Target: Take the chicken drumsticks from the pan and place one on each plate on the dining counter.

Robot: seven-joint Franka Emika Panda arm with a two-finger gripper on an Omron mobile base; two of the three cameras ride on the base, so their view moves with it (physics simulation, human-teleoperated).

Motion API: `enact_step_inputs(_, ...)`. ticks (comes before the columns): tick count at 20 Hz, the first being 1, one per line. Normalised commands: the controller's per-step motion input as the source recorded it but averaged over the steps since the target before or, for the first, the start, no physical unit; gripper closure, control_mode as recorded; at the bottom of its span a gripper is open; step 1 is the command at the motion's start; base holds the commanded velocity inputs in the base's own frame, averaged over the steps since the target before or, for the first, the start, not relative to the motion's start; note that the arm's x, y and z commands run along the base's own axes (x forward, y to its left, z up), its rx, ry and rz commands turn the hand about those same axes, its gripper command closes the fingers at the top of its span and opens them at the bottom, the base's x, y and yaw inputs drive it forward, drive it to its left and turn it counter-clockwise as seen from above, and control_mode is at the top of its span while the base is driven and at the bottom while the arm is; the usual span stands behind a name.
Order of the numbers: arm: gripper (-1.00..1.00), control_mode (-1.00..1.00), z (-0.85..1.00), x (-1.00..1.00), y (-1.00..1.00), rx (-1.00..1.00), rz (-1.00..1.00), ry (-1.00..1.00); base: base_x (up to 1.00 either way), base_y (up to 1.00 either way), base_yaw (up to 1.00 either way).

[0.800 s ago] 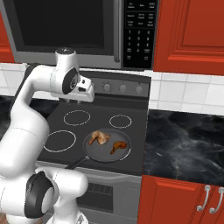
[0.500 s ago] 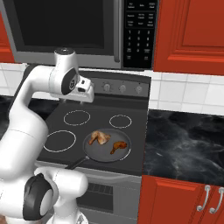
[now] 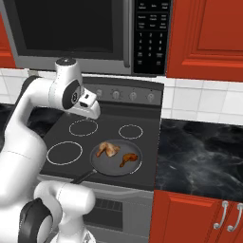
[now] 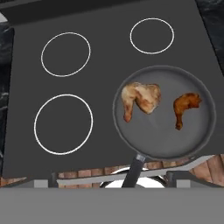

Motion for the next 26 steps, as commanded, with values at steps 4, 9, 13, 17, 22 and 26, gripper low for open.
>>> enact_step_inputs(4,-1.00,-1.00,-0.25,-0.21,0.00,0.02,-0.24,0.03,0.00,0.00,0.00)
enact_step_inputs(9,-1.00,-1.00,-0.45,-0.07,-0.03,0.00,-0.18,0.00,0.00,0.00,0.00)
enact_step_inputs(13,-1.00,-1.00,-0.58,-0.01,-0.13,0.00,-0.12,0.00,0.00,0.00,0.00)
enact_step_inputs(17,-1.00,-1.00,-0.59,0.00,-0.18,0.02,-0.09,0.00,0.00,0.00,0.00)
enact_step_inputs(22,-1.00,-1.00,-0.54,0.02,-0.07,0.03,-0.01,0.01,0.00,0.00,0.00)
enact_step_inputs(26,-1.00,-1.00,-0.55,0.11,-0.01,0.01,0.00,0.01,0.00,0.00,0.00)
